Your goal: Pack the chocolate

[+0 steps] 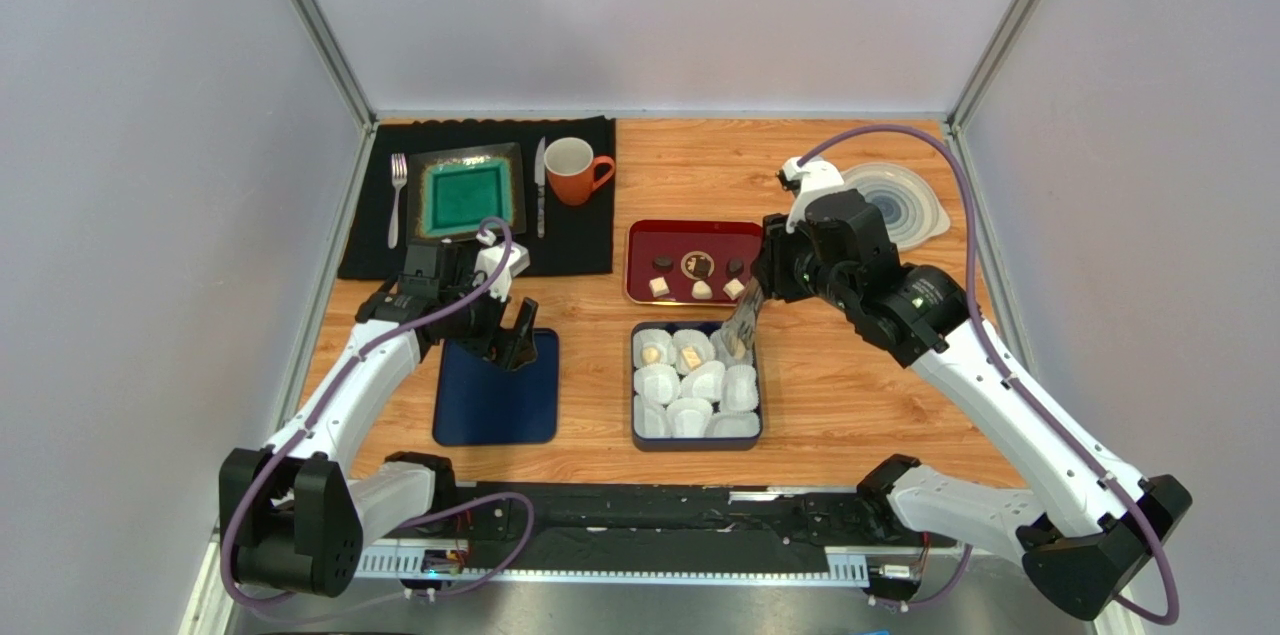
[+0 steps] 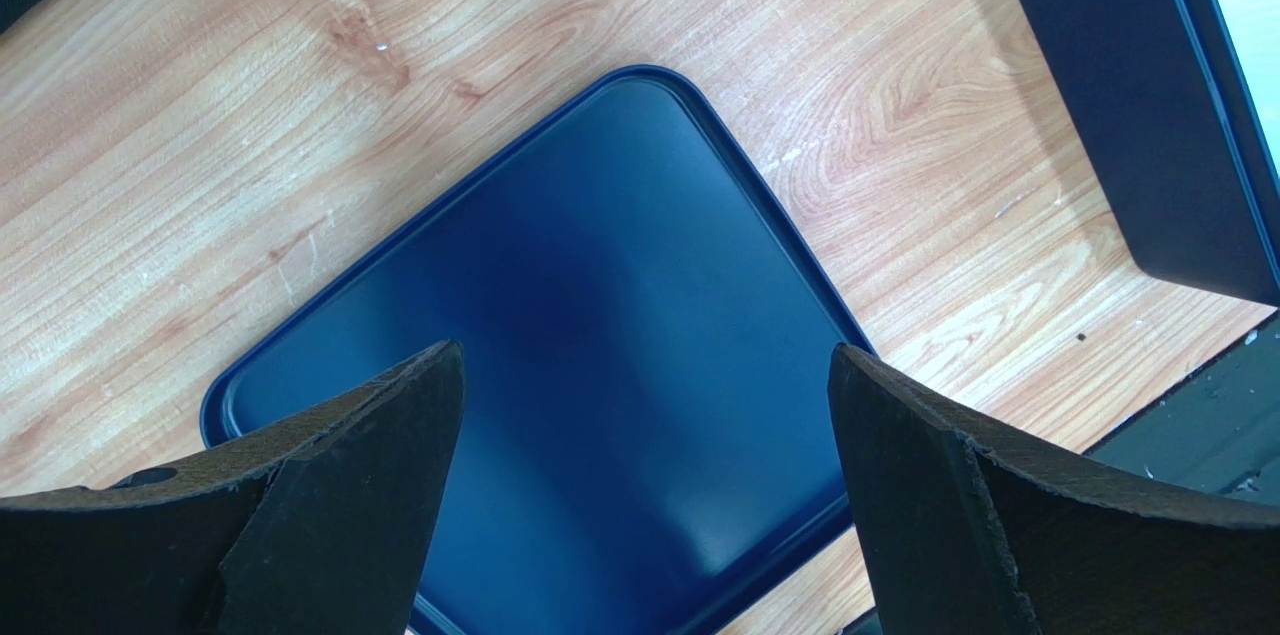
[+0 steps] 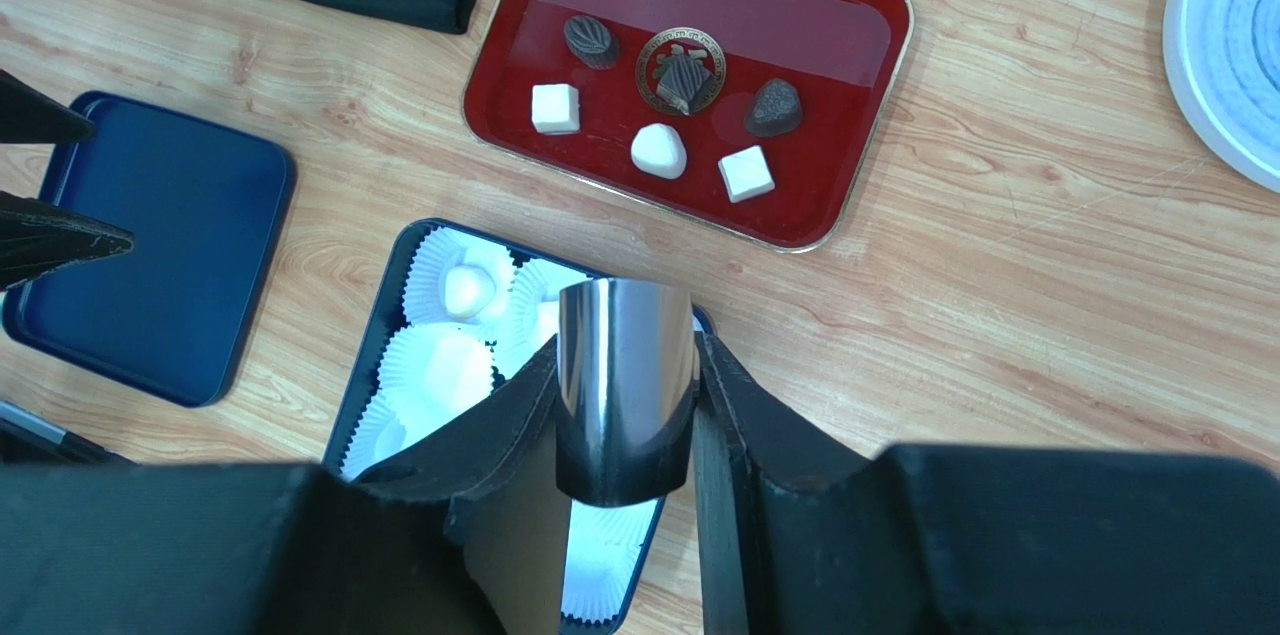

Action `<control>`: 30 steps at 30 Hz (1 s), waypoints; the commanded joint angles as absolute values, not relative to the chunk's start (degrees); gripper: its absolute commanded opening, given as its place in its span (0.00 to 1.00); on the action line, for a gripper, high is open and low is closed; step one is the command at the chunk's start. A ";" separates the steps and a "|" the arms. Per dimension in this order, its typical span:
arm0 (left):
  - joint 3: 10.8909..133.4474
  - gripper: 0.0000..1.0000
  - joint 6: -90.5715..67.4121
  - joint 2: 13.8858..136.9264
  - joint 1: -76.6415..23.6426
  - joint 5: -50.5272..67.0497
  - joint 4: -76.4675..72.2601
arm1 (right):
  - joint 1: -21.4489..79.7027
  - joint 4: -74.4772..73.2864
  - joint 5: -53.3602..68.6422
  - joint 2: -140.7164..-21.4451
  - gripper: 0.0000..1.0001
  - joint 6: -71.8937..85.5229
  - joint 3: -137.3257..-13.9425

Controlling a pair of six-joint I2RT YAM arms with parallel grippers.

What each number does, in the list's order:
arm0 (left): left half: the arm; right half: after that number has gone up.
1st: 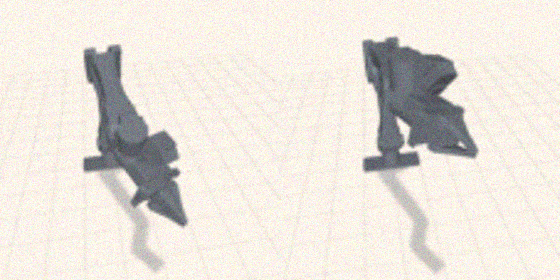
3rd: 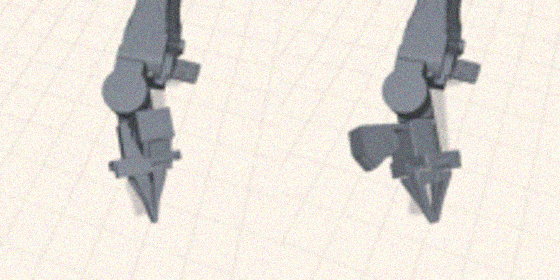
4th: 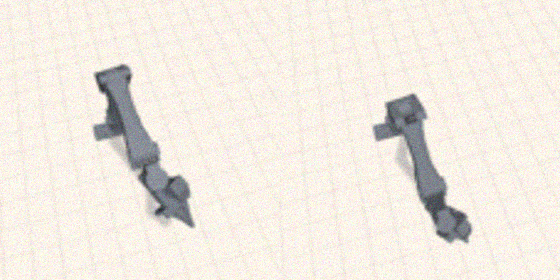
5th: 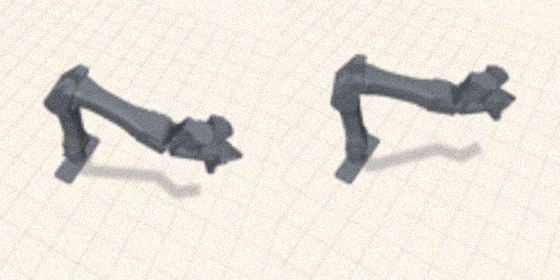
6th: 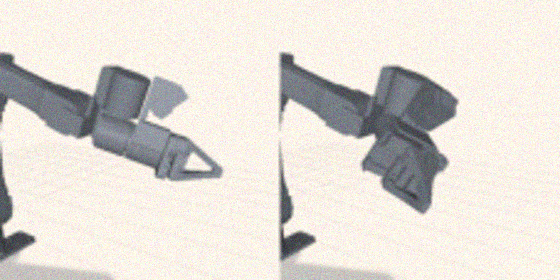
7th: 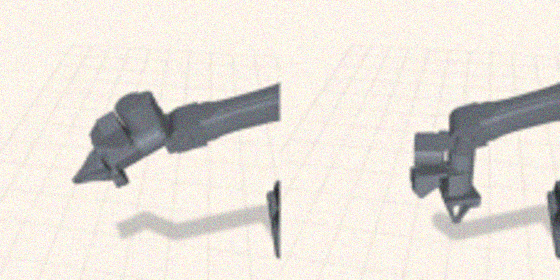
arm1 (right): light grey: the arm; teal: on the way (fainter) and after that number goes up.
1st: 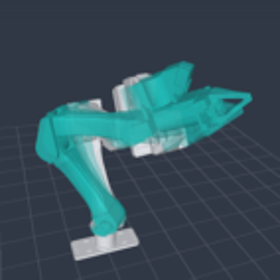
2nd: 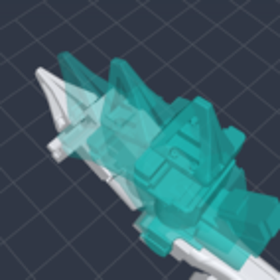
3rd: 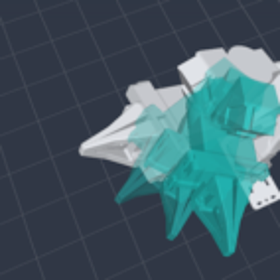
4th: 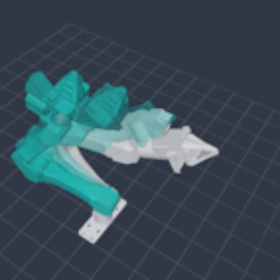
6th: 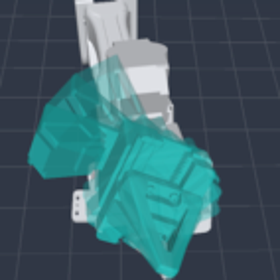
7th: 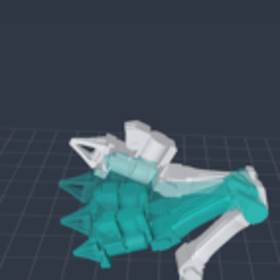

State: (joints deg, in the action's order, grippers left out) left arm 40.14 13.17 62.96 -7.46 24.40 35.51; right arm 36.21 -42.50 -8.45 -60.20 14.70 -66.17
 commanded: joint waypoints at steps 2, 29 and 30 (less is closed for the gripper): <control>42.63 0.99 13.18 61.52 -7.29 25.49 35.42 | 36.47 -39.55 -8.44 -60.73 0.34 13.54 -69.87; 42.89 0.99 13.09 61.70 -7.29 26.37 35.42 | 36.47 -35.60 -5.63 -71.36 0.37 10.55 -82.08; 42.89 0.99 13.18 61.70 -7.29 26.37 35.59 | 36.47 -35.33 -5.71 -72.32 0.37 10.46 -82.87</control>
State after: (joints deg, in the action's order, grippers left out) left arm 40.77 13.17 62.54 -7.46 25.06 35.55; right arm 36.21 -40.21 -6.57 -69.06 12.29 -78.26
